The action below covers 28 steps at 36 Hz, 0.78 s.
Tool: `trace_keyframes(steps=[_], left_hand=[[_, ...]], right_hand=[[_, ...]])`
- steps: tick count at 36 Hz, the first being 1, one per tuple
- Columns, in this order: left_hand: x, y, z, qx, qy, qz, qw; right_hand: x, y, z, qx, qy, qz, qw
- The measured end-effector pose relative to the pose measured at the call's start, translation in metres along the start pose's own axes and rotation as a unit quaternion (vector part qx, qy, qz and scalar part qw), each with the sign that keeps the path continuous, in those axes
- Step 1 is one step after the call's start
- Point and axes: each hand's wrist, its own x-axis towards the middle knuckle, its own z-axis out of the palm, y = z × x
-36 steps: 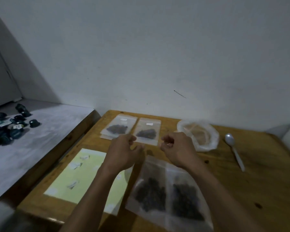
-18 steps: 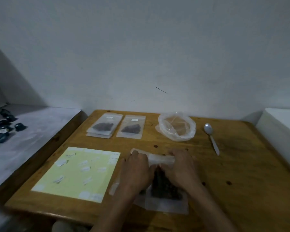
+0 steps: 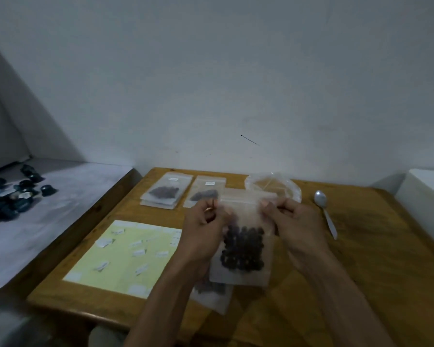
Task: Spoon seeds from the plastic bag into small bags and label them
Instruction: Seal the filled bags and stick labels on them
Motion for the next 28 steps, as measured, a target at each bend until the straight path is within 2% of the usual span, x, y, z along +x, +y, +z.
trace_keyframes(steps=[6, 14, 17, 20, 23, 25, 28], left_hand=[[-0.010, 0.028, -0.041, -0.075, 0.008, 0.019, 0.997], [-0.023, 0.033, -0.117, -0.073, 0.143, 0.004, 0.987], [-0.026, 0.032, -0.148, -0.088, 0.227, -0.001, 0.970], [-0.027, 0.029, -0.183, -0.092, 0.303, -0.008, 0.949], [-0.027, 0.026, -0.207, -0.111, 0.344, -0.021, 0.932], [-0.024, 0.022, -0.216, -0.118, 0.359, -0.027, 0.925], [-0.019, 0.014, -0.223, -0.110, 0.370, -0.037, 0.922]], right_hand=[[-0.002, -0.021, 0.052, -0.013, -0.097, -0.065, 0.993], [0.003, -0.008, 0.142, -0.042, -0.222, -0.047, 0.973], [0.010, 0.007, 0.168, -0.122, -0.230, -0.078, 0.962], [0.024, 0.032, 0.180, -0.307, -0.213, -0.126, 0.919], [0.035, 0.056, 0.188, -0.468, -0.212, -0.106, 0.851], [0.041, 0.070, 0.195, -0.529, -0.194, -0.086, 0.821], [0.043, 0.084, 0.204, -0.571, -0.173, -0.075, 0.799]])
